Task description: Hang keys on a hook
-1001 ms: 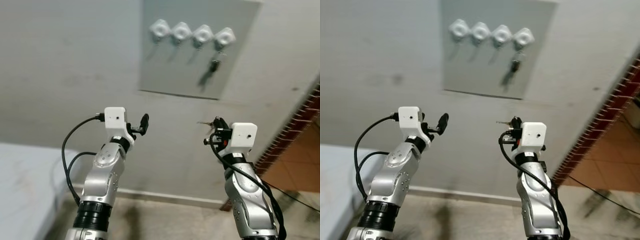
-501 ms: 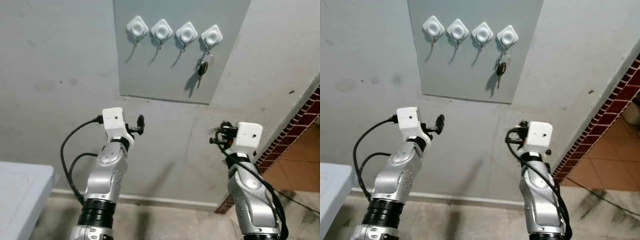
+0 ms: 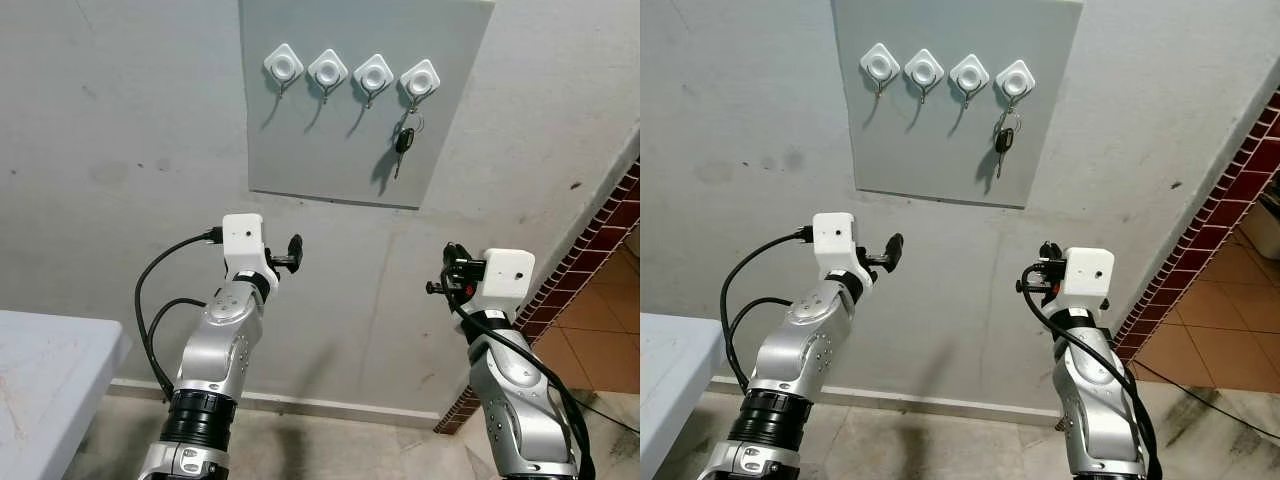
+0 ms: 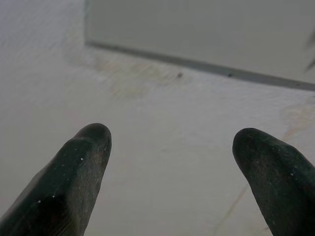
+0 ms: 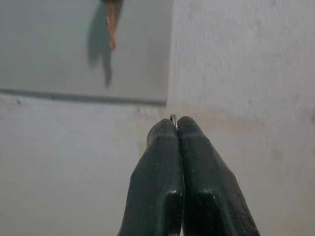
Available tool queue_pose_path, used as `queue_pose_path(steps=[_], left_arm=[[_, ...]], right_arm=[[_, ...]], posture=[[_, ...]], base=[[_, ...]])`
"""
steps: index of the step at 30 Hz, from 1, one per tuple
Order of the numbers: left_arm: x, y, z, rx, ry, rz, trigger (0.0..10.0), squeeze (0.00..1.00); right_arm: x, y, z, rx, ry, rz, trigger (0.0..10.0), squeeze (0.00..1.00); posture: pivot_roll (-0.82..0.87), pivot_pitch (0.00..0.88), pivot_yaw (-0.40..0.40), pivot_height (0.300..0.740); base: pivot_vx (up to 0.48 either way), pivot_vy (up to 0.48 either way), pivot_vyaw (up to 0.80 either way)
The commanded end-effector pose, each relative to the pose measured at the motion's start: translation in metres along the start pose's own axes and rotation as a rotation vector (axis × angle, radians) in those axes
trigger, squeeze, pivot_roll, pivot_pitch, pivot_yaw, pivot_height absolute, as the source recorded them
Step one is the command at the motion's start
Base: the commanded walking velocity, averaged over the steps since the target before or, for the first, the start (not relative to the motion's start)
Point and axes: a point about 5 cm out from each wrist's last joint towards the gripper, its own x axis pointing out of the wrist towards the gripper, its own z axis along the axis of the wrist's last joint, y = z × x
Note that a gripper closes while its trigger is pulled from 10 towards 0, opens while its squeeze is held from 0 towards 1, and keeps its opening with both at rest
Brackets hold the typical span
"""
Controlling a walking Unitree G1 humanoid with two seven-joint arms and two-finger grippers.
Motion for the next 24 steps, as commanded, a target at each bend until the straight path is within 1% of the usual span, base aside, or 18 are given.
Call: queue_pose_path(steps=[1,2,3,5,7,10,11,12,13,14,18,21,24], left_arm=[[0.002,-0.008,0.011,0.036,-0.039,-0.046,10.0,0.00],[0.002,-0.011,0.016,0.051,-0.065,-0.092,10.0,0.00],[0.002,-0.014,0.022,0.084,-0.106,-0.119,10.0,0.00],[0.002,-0.016,0.024,0.099,-0.106,-0.137,10.0,0.00],[0.004,-0.020,0.032,0.144,-0.138,-0.172,10.0,0.00],[0.005,-0.022,0.038,0.168,-0.159,-0.197,10.0,0.00],[0.005,-0.023,0.042,0.183,-0.184,-0.215,10.0,0.00],[0.008,-0.021,0.046,0.175,-0.188,-0.212,10.0,0.00],[0.008,-0.021,0.046,0.175,-0.188,-0.212,10.0,0.00],[0.009,-0.021,0.049,0.183,-0.204,-0.219,10.0,0.00],[0.010,-0.025,0.058,0.180,-0.240,-0.267,10.0,0.00],[0.012,-0.031,0.065,0.178,-0.260,-0.300,10.0,0.00],[0.012,-0.037,0.068,0.175,-0.273,-0.332,10.0,0.00]], right_arm=[[0.004,0.001,0.011,-0.004,-0.051,0.025,10.0,0.00],[0.007,0.002,0.015,-0.012,-0.070,0.057,10.0,0.00],[0.011,0.002,0.019,-0.035,-0.086,0.078,10.0,0.00],[0.014,0.002,0.021,-0.037,-0.091,0.089,10.0,0.00],[0.022,0.003,0.029,-0.041,-0.113,0.126,10.0,0.00],[0.027,0.005,0.035,-0.048,-0.131,0.163,10.0,0.00],[0.032,0.006,0.039,-0.050,-0.145,0.184,10.0,0.00],[0.038,0.009,0.045,-0.063,-0.161,0.214,10.0,0.00],[0.038,0.009,0.045,-0.063,-0.161,0.214,10.0,0.00],[0.044,0.011,0.050,-0.070,-0.174,0.233,10.0,0.00],[0.055,0.017,0.060,-0.071,-0.203,0.286,10.0,0.00],[0.065,0.022,0.070,-0.070,-0.229,0.323,10.0,0.00],[0.071,0.026,0.077,-0.056,-0.248,0.346,10.0,0.00]], posture=[[0.04,0.009,-0.051,0.740],[0.04,0.014,-0.055,0.740],[0.04,0.015,-0.056,0.740],[0.04,0.017,-0.058,0.740],[0.05,0.025,-0.065,0.740],[0.05,0.030,-0.069,0.740],[0.05,0.032,-0.070,0.740],[0.05,0.034,-0.073,0.740],[0.05,0.034,-0.073,0.740],[0.05,0.036,-0.075,0.740],[0.06,0.038,-0.081,0.740],[0.06,0.038,-0.085,0.740],[0.06,0.035,-0.087,0.740]], base=[[0.000,0.000,0.00],[0.000,0.000,0.00],[0.000,0.000,0.00],[0.000,0.000,0.00],[0.000,0.000,0.00],[0.000,0.000,0.00],[0.000,0.000,0.00],[0.000,0.000,0.00],[0.000,0.000,0.00],[0.000,0.000,0.00],[0.000,0.000,0.00],[0.000,0.000,0.00],[0.000,0.000,0.00]])
